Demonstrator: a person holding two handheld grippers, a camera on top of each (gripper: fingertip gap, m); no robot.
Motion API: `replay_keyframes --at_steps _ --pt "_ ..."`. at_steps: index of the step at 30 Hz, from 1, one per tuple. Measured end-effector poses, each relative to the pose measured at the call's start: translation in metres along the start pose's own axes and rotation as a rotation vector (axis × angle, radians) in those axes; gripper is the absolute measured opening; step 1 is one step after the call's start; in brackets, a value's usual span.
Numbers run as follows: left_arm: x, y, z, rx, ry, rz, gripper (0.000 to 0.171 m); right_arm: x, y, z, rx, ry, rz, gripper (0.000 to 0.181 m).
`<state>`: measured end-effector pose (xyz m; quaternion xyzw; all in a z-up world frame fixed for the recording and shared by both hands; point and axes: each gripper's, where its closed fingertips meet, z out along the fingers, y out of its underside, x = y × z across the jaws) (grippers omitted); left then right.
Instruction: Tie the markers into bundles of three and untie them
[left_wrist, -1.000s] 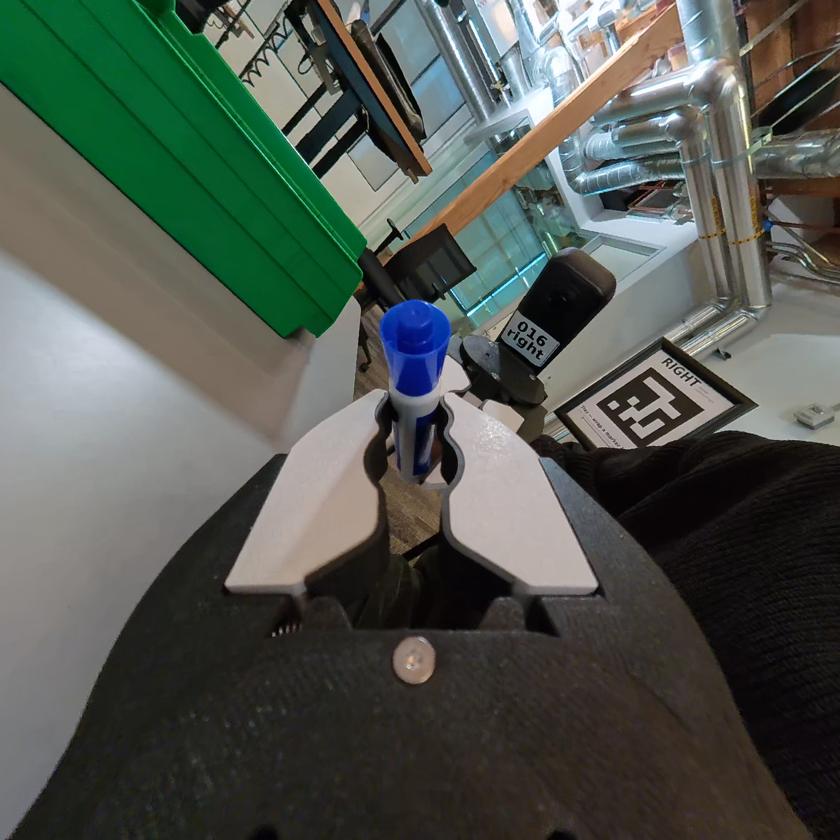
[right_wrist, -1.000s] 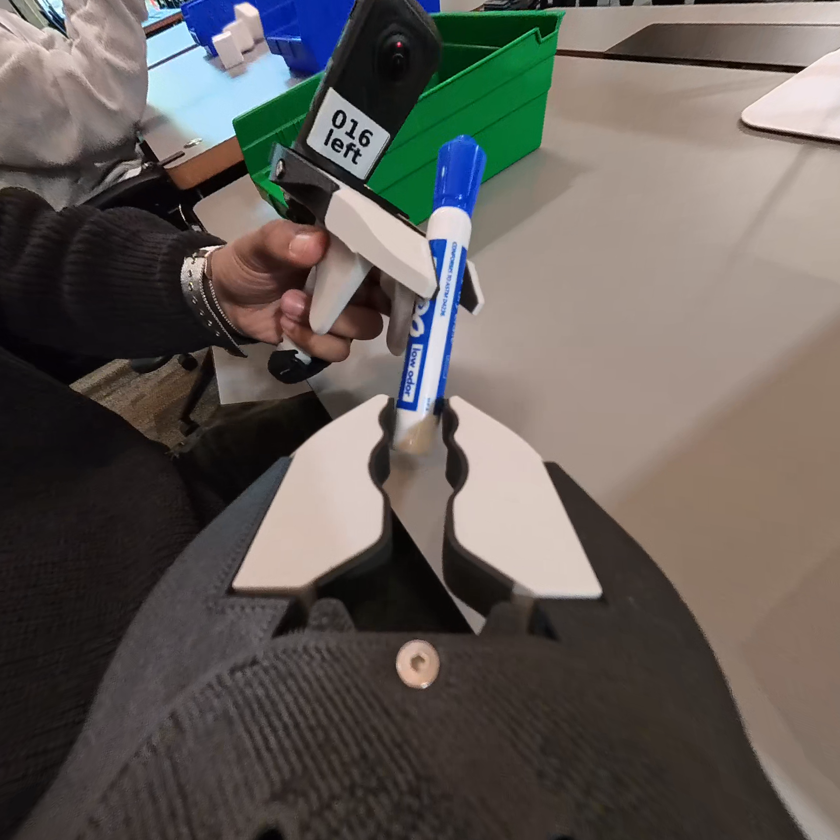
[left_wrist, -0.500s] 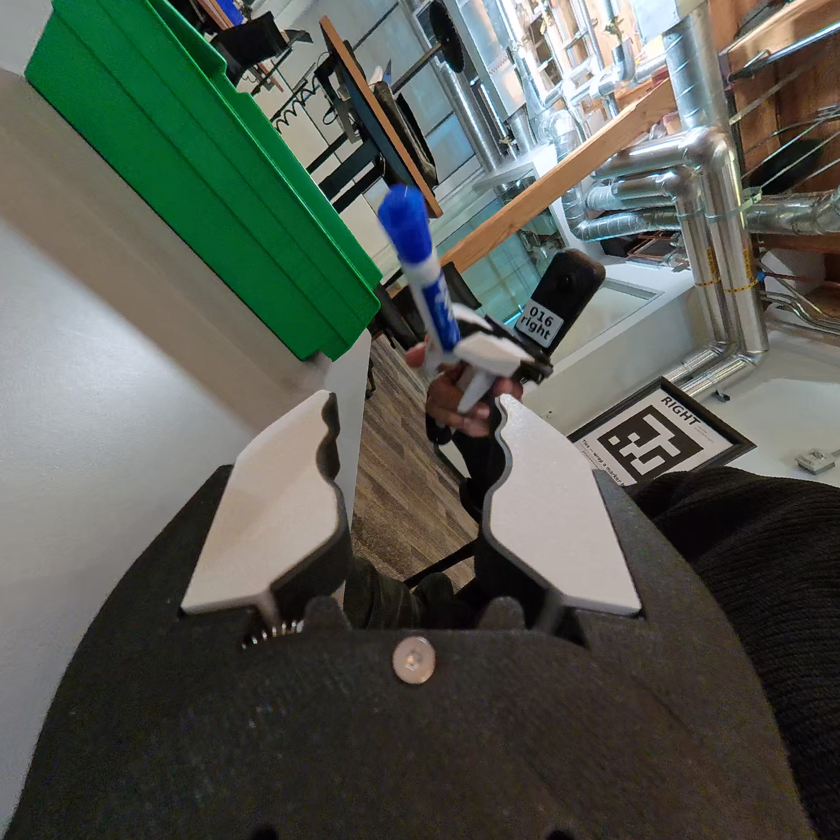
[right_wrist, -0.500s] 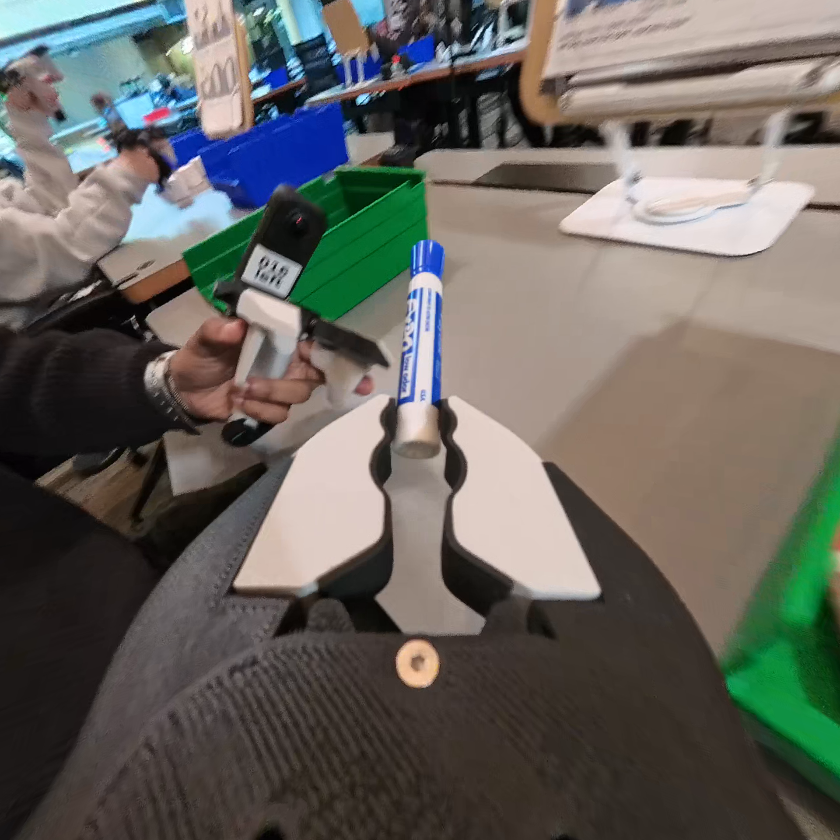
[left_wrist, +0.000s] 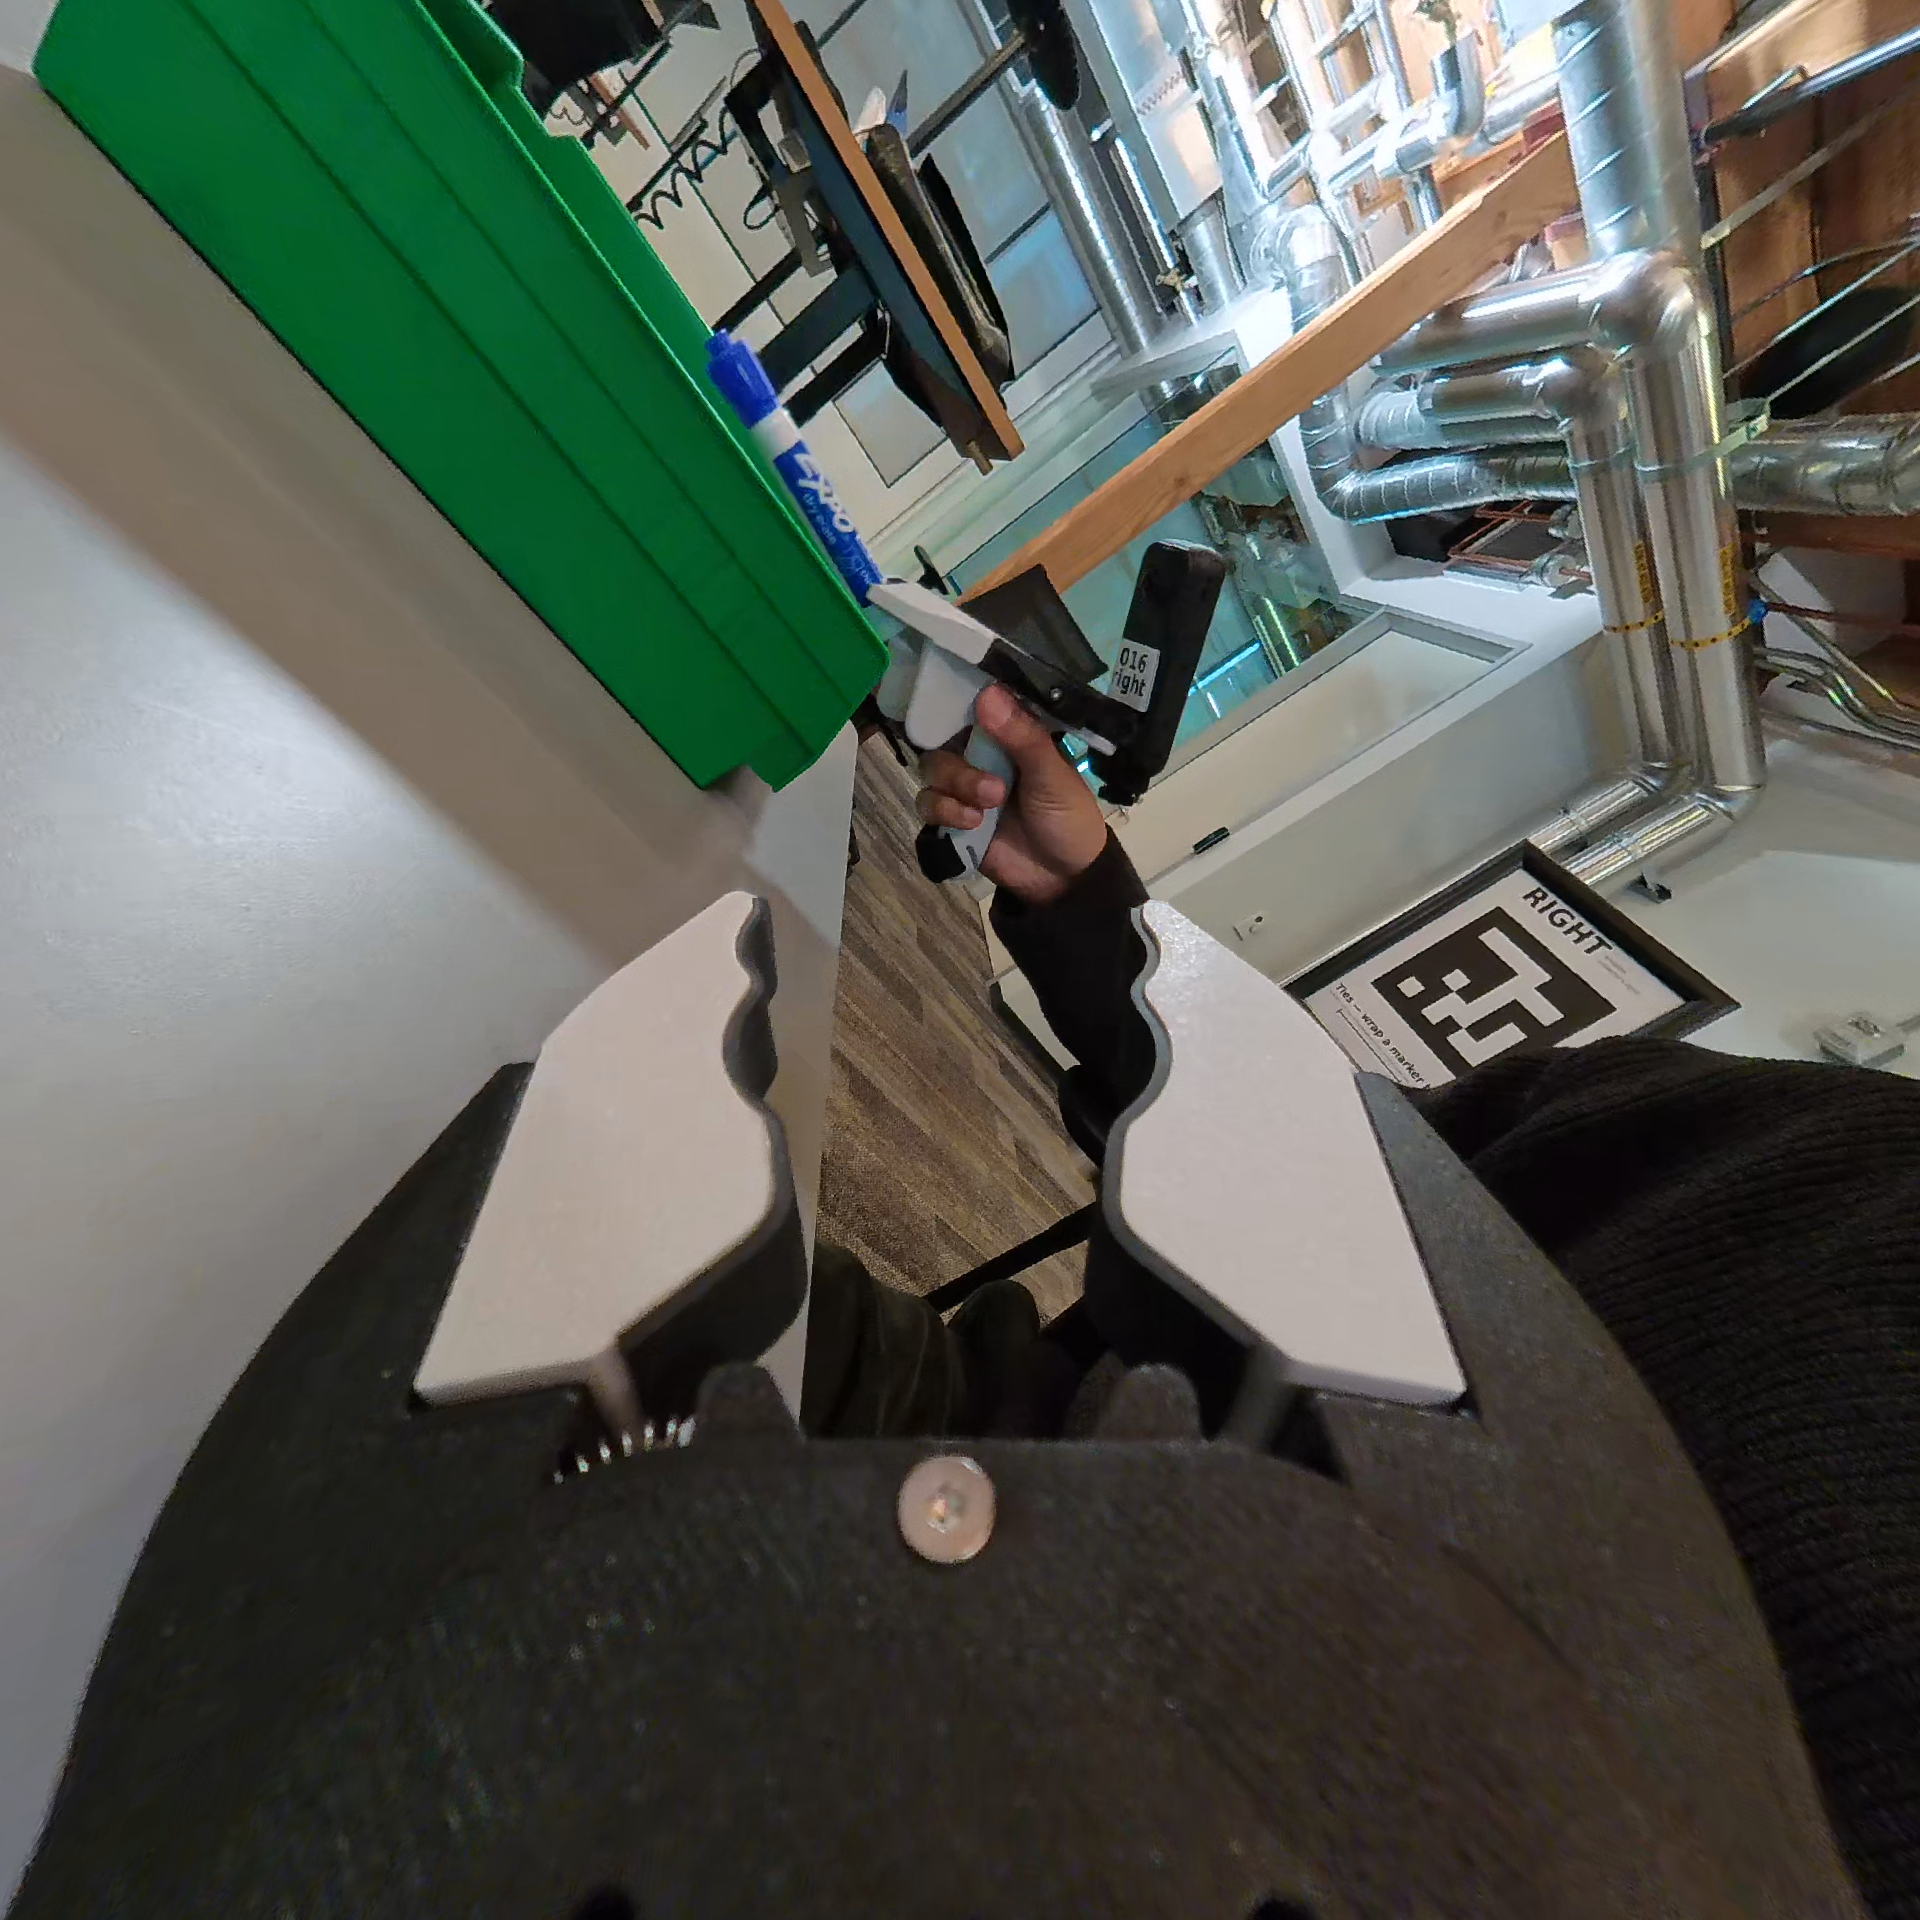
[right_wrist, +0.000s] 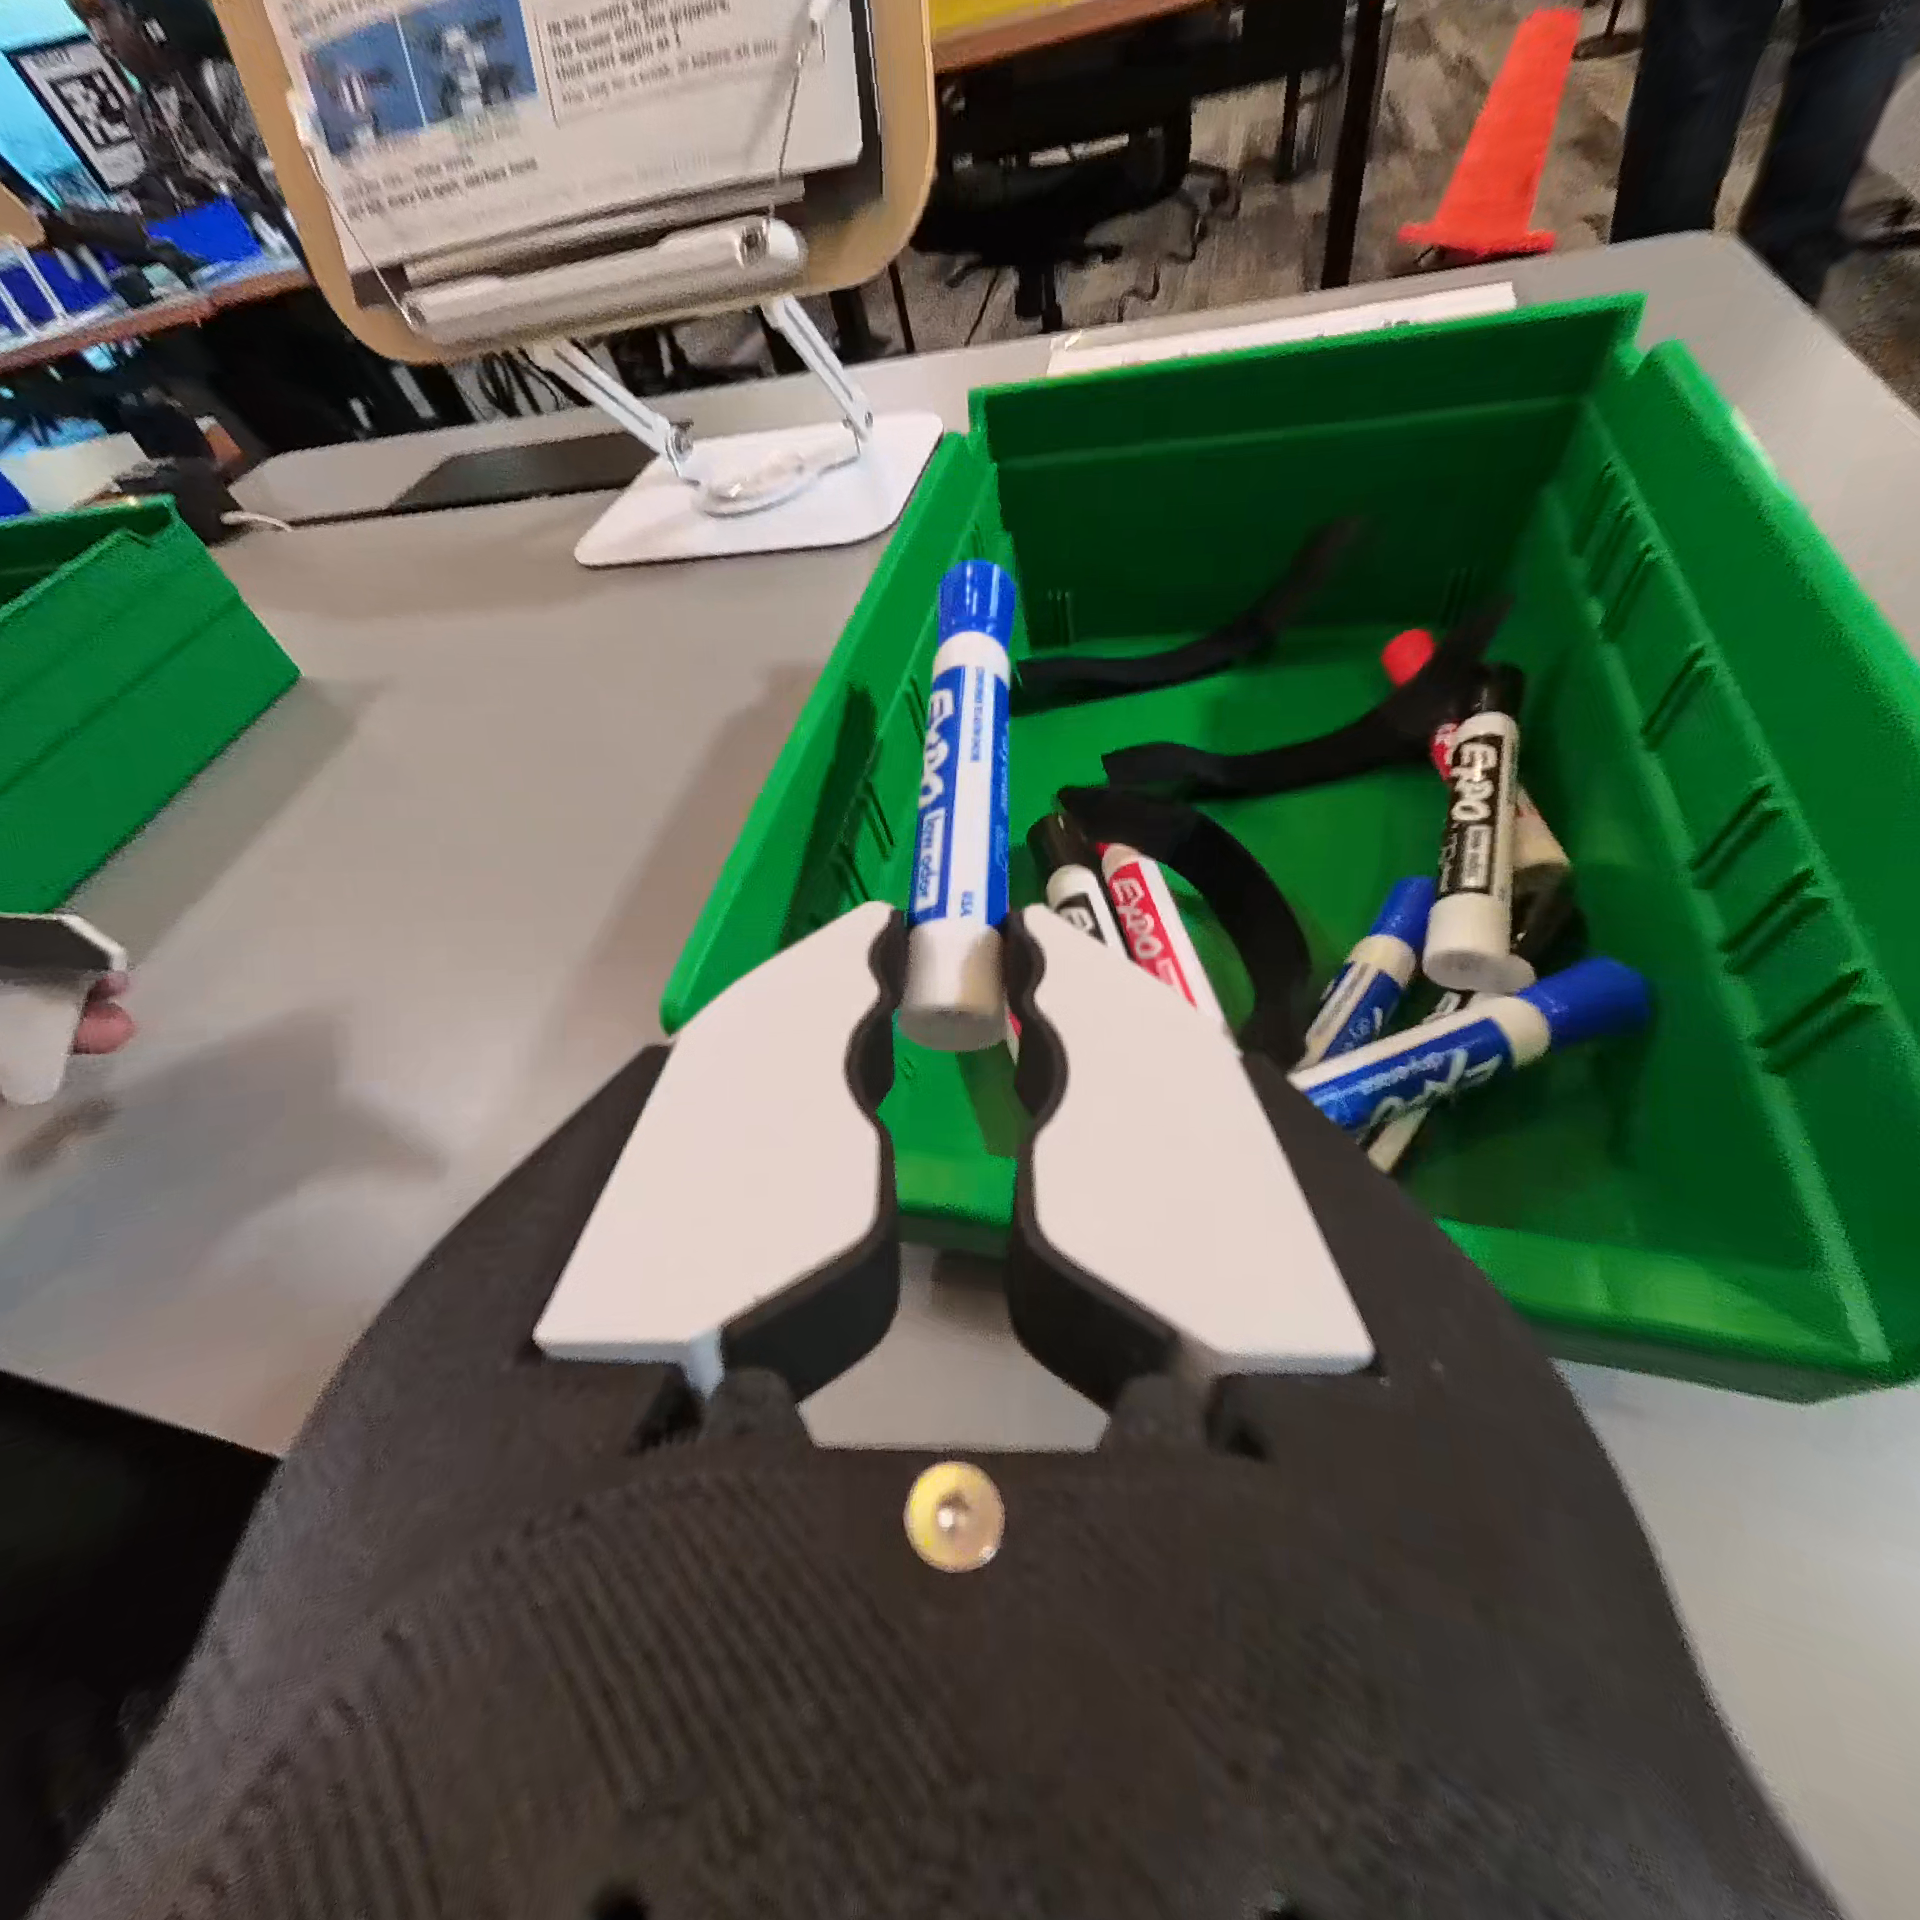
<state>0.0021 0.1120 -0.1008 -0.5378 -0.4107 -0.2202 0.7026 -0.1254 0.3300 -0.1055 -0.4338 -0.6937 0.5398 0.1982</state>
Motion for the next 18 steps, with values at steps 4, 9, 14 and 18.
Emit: replay_keyframes --at_steps 4,9,14,18 --pt "-0.003 0.003 0.001 -0.011 0.0 -0.009 0.064 -0.002 0.013 0.009 -0.056 0.008 -0.056 0.019" --pt "-0.006 0.004 0.001 -0.017 0.002 -0.022 0.064 -0.004 0.023 0.015 -0.093 0.008 -0.09 0.019" --pt "-0.008 0.006 0.002 -0.025 0.007 -0.036 0.064 -0.004 0.02 0.025 -0.102 0.01 -0.059 0.018" --pt "-0.007 0.007 0.001 -0.027 0.009 -0.034 0.064 -0.005 0.02 0.022 -0.1 0.024 -0.09 0.036"
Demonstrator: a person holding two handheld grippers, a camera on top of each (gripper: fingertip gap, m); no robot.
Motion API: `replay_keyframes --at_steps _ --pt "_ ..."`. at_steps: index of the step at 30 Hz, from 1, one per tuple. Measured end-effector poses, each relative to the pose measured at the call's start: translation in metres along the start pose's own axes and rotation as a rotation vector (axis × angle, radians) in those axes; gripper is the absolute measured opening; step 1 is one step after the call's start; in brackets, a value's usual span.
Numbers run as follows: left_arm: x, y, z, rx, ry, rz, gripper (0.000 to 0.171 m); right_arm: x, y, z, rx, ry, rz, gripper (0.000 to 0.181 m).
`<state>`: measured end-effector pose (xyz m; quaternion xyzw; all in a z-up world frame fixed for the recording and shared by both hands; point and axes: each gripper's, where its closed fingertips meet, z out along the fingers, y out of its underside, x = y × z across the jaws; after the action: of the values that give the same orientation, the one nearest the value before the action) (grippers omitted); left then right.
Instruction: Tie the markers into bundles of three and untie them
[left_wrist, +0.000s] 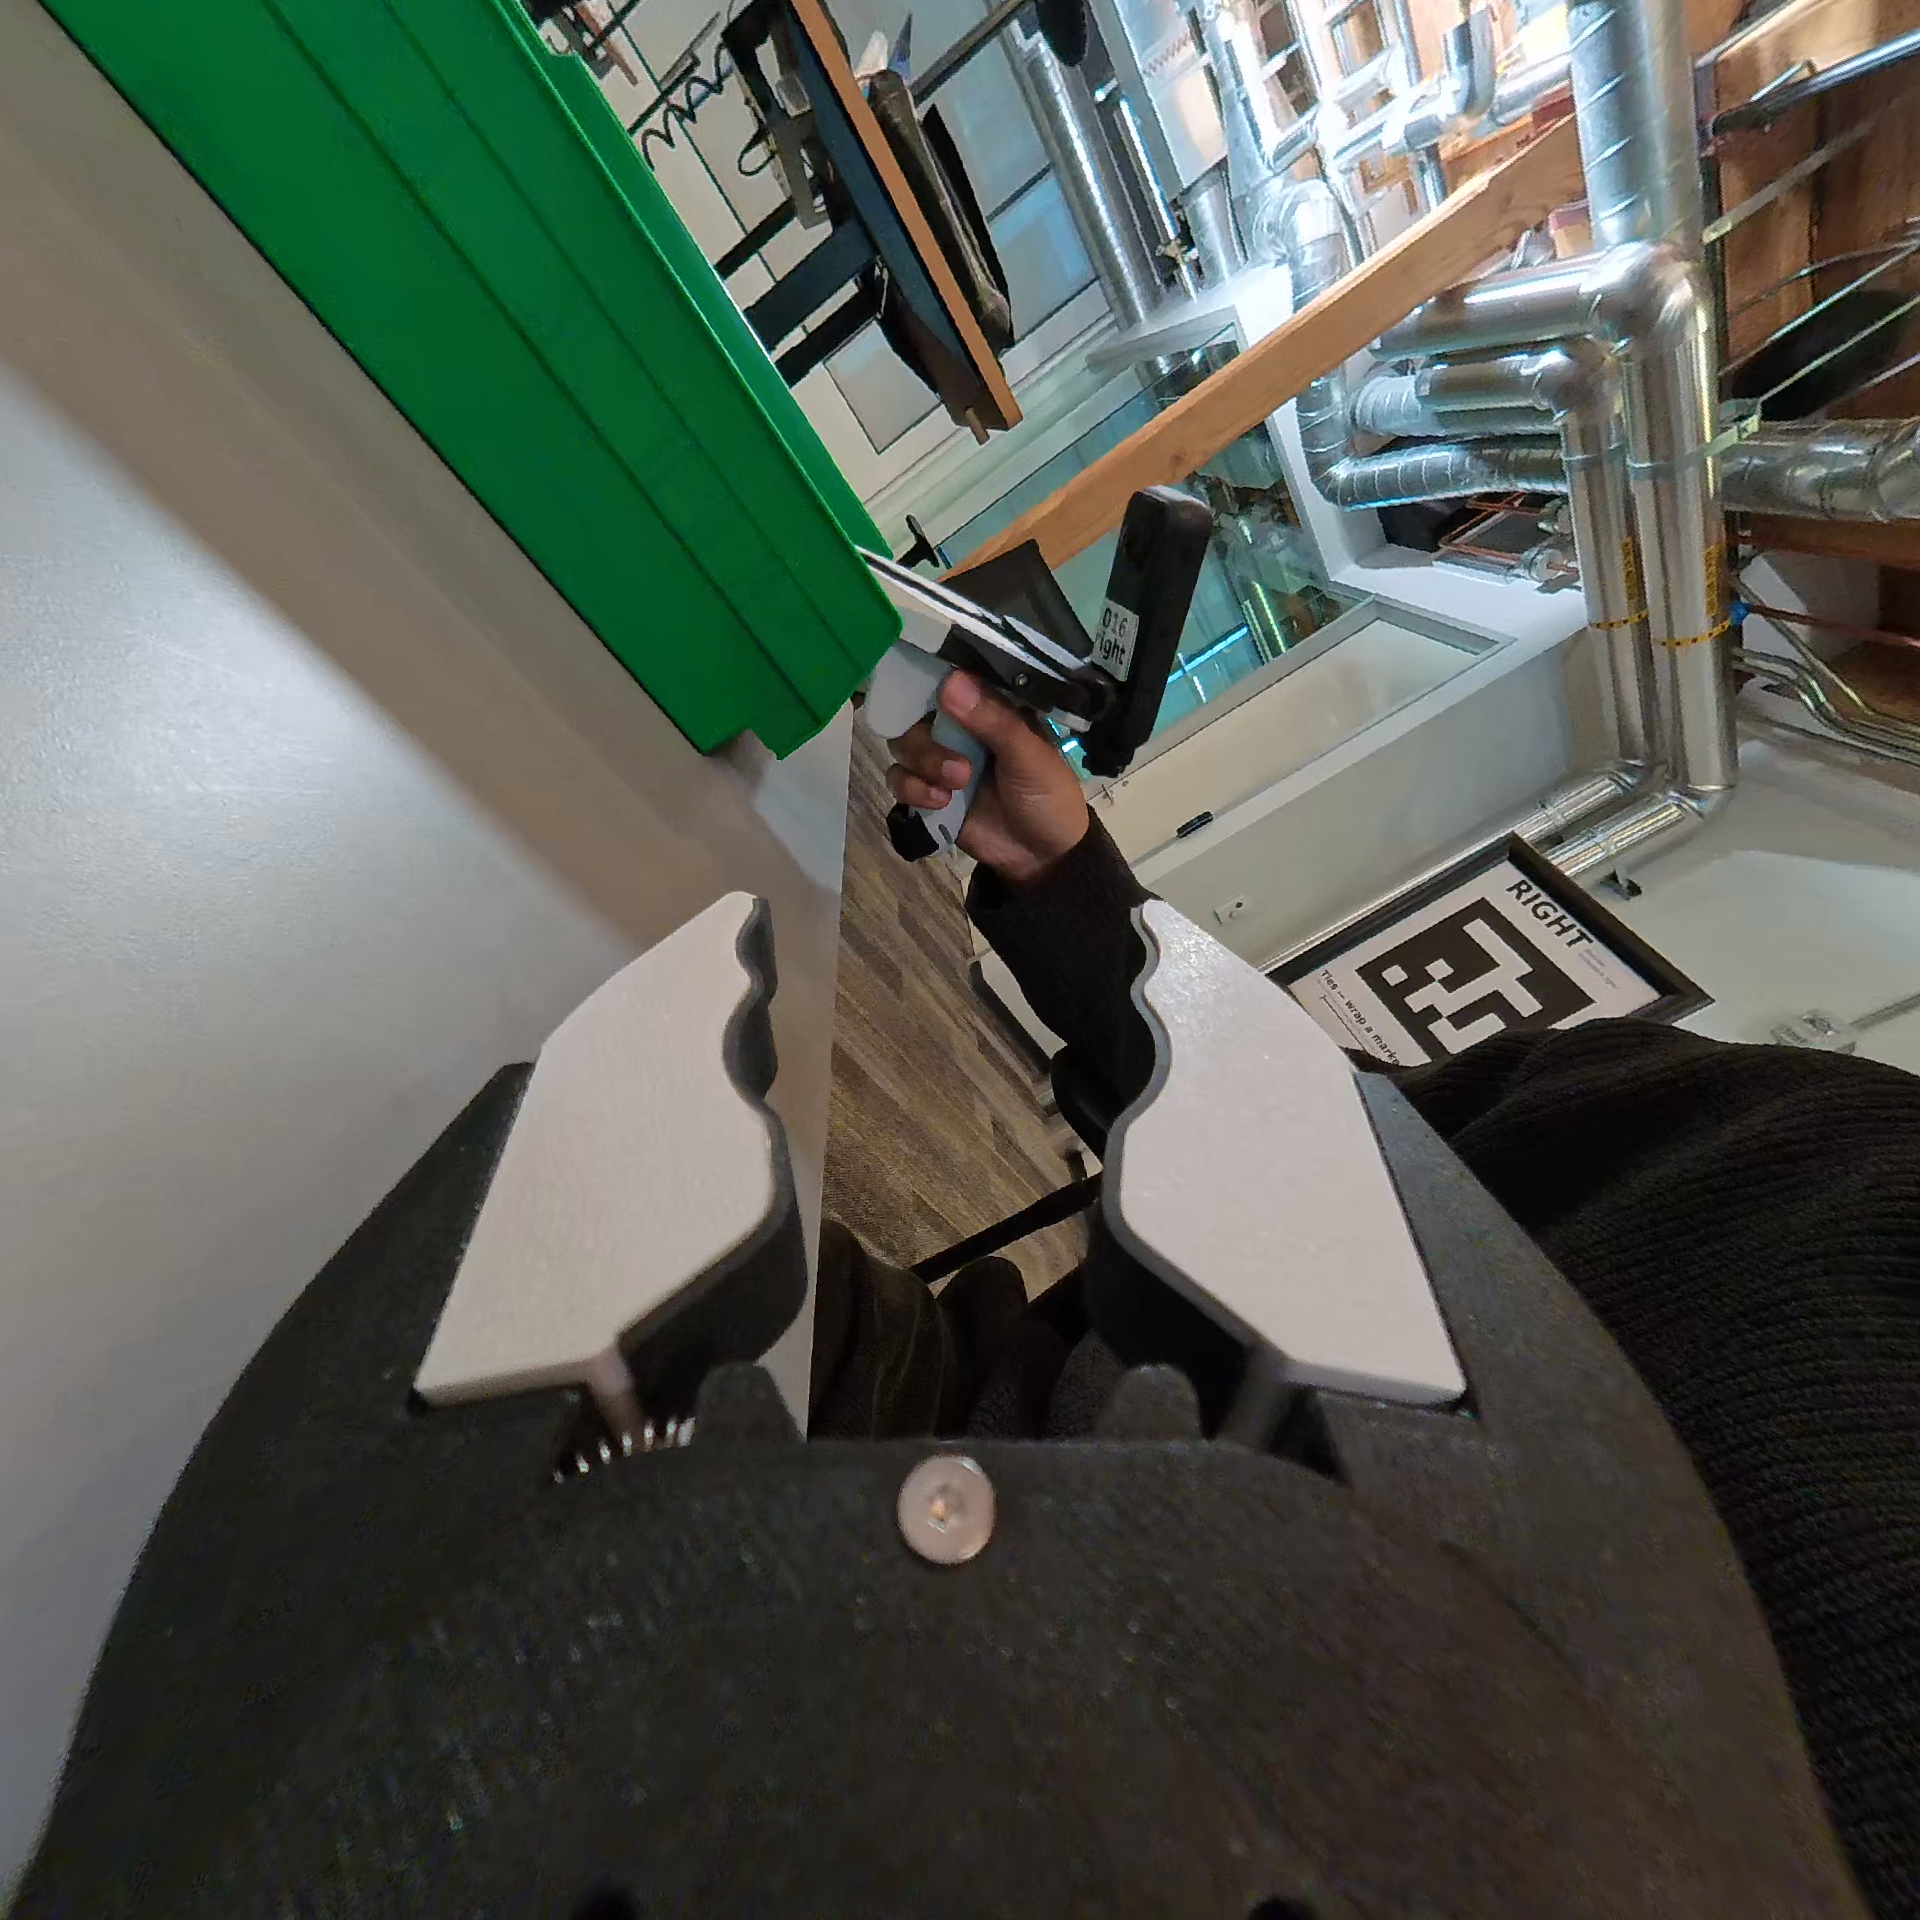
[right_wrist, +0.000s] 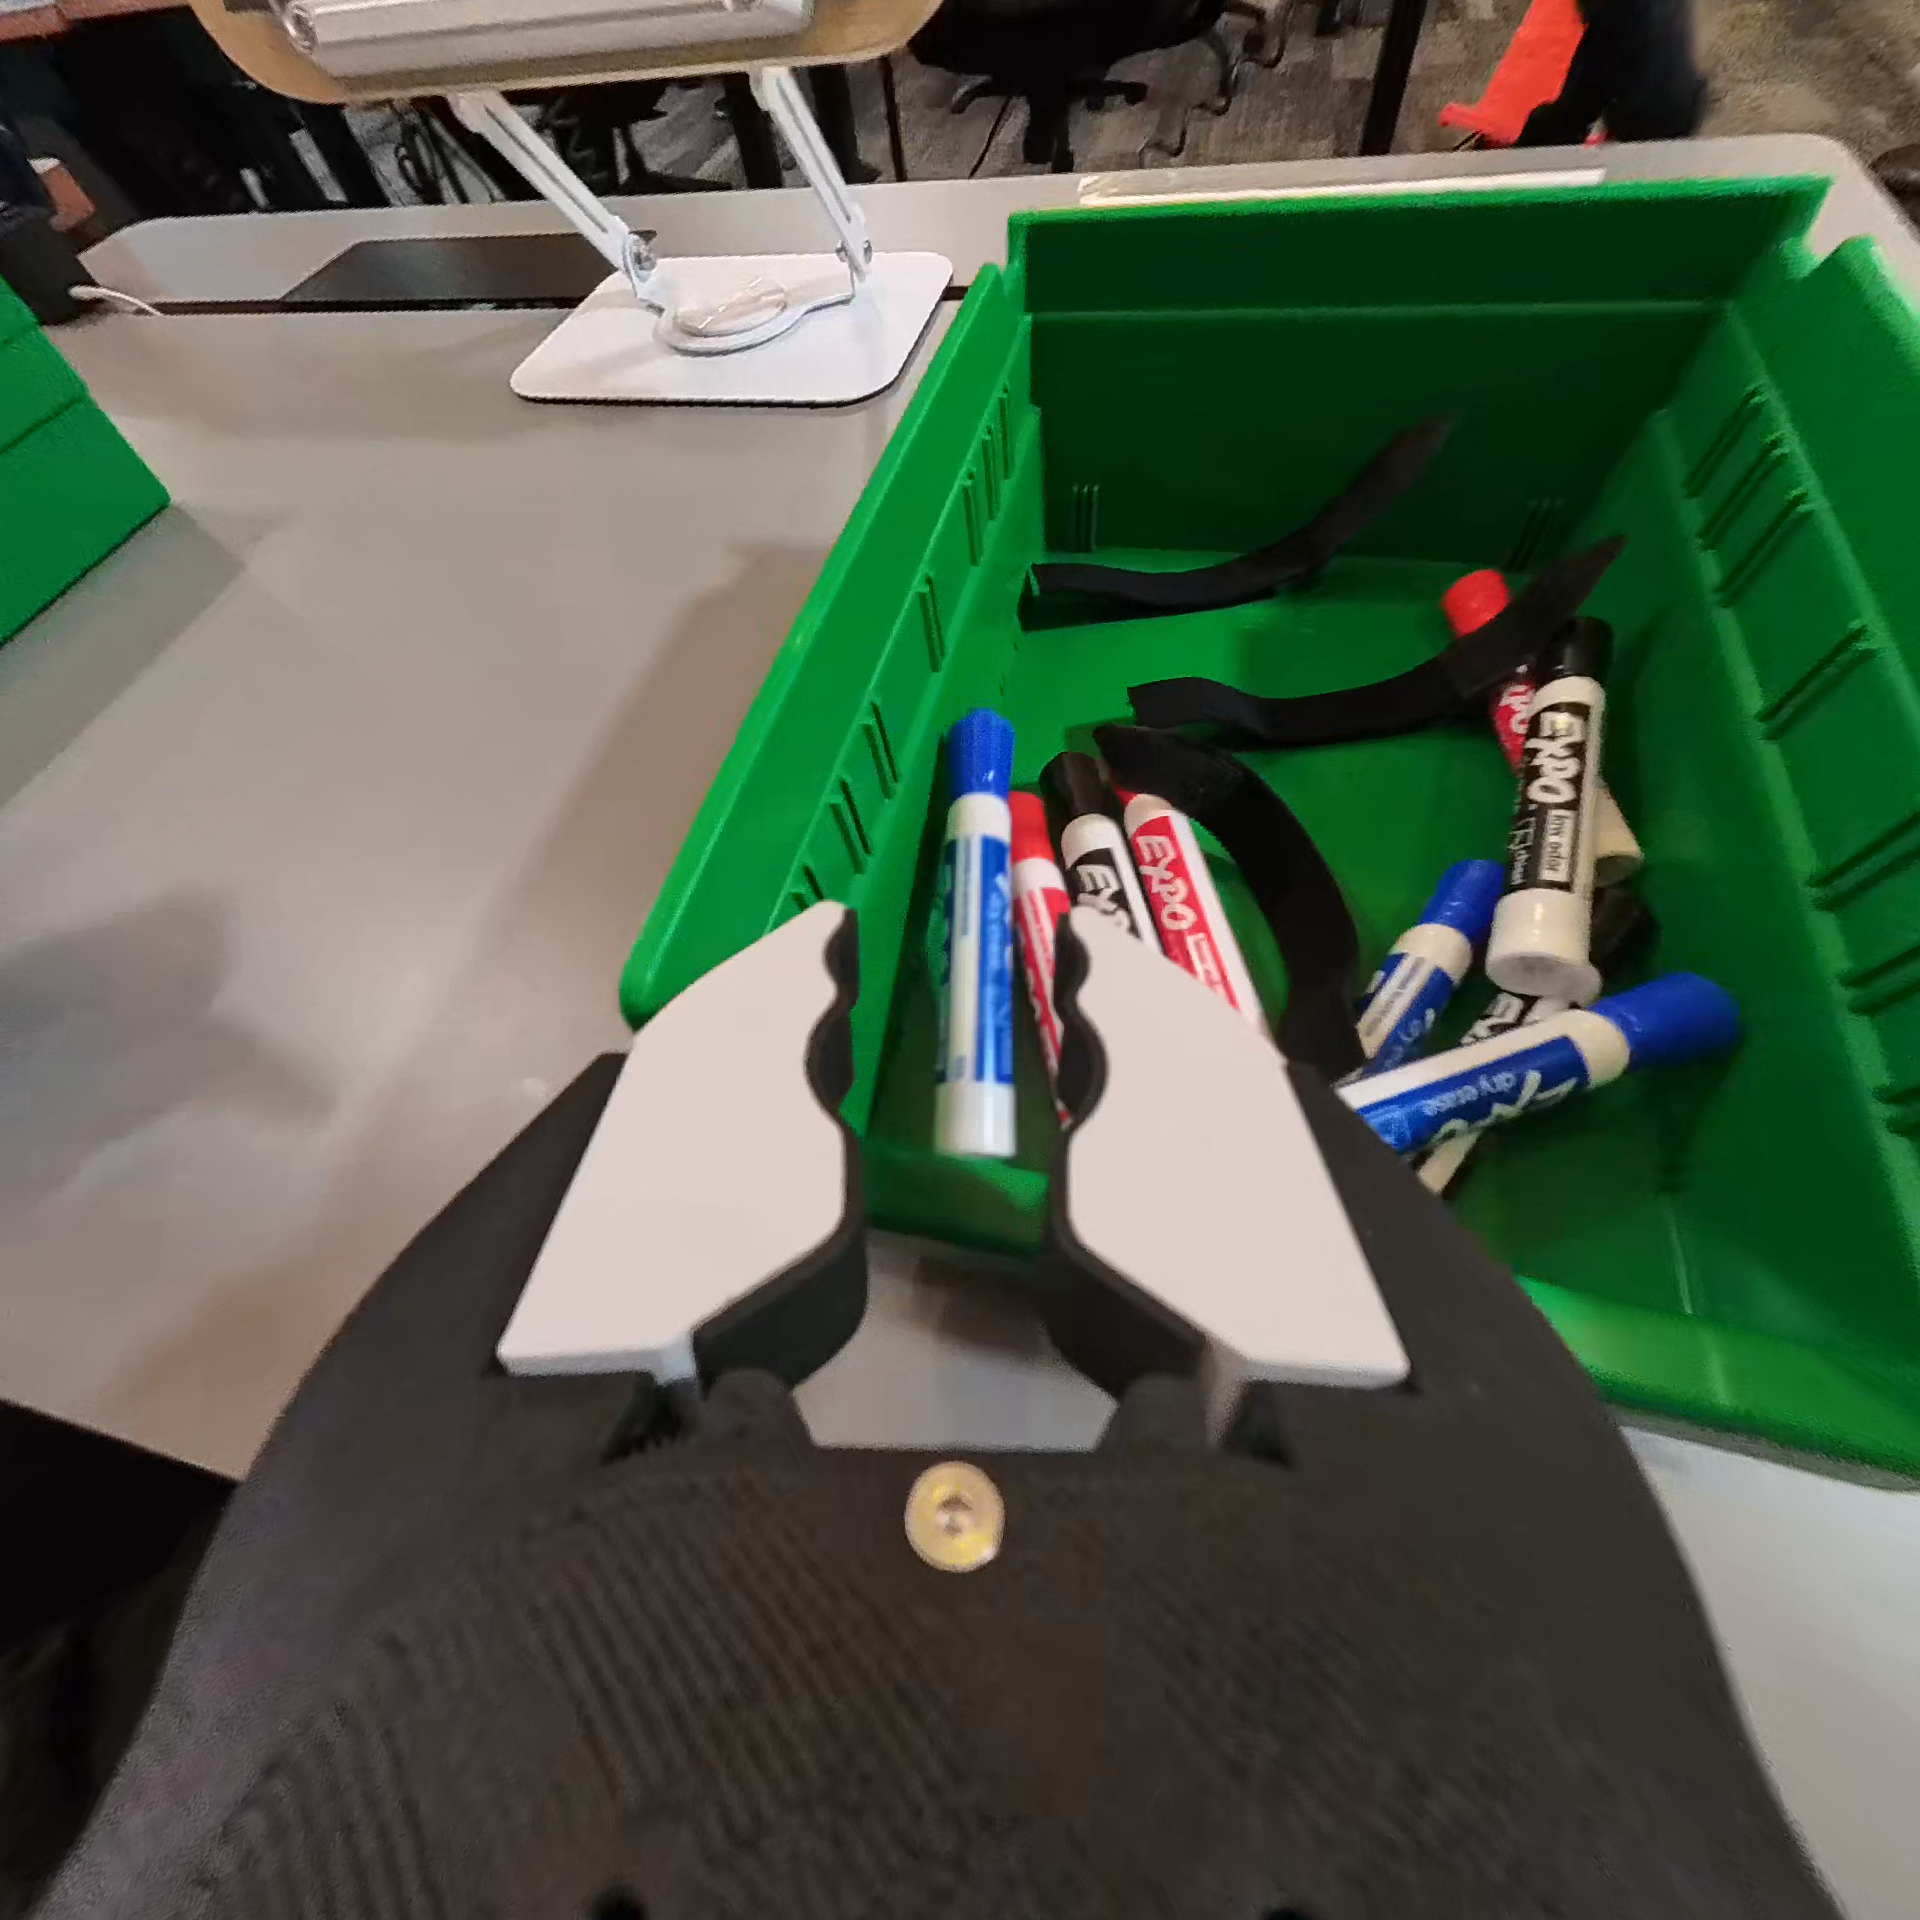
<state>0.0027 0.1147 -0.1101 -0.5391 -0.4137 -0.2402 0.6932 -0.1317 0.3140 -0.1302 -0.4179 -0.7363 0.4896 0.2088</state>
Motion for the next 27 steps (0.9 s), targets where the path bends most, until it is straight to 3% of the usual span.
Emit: replay_keyframes --at_steps 8,15,22,27 --pt "0.0 -0.001 -0.001 -0.003 -0.008 0.017 0.064 -0.008 -0.032 -0.021 0.165 -0.031 0.044 0.034" --pt "-0.001 0.0 0.0 -0.016 -0.029 0.053 0.065 -0.05 -0.035 -0.019 0.127 -0.004 -0.223 0.036" --pt "0.001 0.003 0.001 -0.033 -0.052 0.123 0.063 -0.13 -0.047 -0.027 0.192 -0.214 -0.25 0.046" --pt "0.001 0.011 0.006 -0.085 -0.155 0.334 0.063 -0.17 -0.042 -0.033 0.231 -0.416 -0.195 0.049"
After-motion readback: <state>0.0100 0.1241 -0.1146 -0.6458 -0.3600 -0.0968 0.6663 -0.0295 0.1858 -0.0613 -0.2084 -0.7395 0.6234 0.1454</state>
